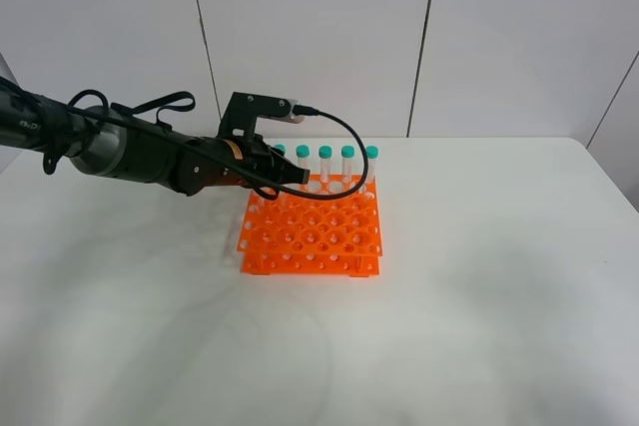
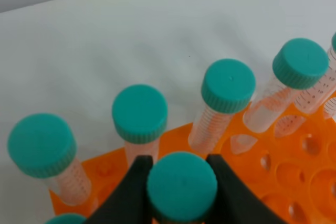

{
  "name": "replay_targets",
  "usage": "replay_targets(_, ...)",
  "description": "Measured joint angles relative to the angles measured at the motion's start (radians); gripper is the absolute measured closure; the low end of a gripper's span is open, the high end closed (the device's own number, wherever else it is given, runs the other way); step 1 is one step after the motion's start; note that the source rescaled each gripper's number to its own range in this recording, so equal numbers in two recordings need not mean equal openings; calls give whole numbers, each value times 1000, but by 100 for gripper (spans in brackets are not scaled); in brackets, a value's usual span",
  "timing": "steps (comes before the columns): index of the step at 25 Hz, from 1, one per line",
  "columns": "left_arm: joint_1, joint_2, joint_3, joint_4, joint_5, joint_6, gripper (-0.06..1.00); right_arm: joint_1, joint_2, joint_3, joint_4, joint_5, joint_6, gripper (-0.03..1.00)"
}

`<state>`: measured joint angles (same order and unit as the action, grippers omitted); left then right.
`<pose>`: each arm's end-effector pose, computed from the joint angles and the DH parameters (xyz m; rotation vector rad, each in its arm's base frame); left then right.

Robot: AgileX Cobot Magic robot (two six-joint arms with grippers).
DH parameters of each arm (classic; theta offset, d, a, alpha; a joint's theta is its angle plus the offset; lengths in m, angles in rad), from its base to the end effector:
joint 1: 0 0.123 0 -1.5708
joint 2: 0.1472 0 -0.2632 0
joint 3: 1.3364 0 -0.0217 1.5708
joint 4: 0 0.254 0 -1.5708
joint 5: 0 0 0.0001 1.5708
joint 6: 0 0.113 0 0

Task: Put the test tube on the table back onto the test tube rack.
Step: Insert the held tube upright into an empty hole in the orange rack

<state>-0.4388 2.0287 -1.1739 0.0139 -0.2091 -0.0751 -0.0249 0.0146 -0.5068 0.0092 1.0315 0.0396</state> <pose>0.4012 -0.1886 0.1187 0.4037 2.1055 -0.2972 0.0425 -0.0002 0.2732 0.0650 2.0219 0.0203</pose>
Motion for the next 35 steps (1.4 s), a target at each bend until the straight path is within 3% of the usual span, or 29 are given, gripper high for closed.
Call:
replay_targets(25, 0, 25, 0, 3, -6, 0, 94, 0, 0, 0, 1, 0, 0, -3)
replay_targets(27, 0, 25, 0, 3, -9, 4, 86, 0, 0, 0, 1, 0, 0, -3)
replay_targets(31, 0, 25, 0, 3, -16, 7, 58, 0, 0, 0, 1, 0, 0, -3)
replay_targets(35, -1, 25, 0, 3, -16, 7, 50, 0, 0, 0, 1, 0, 0, -3)
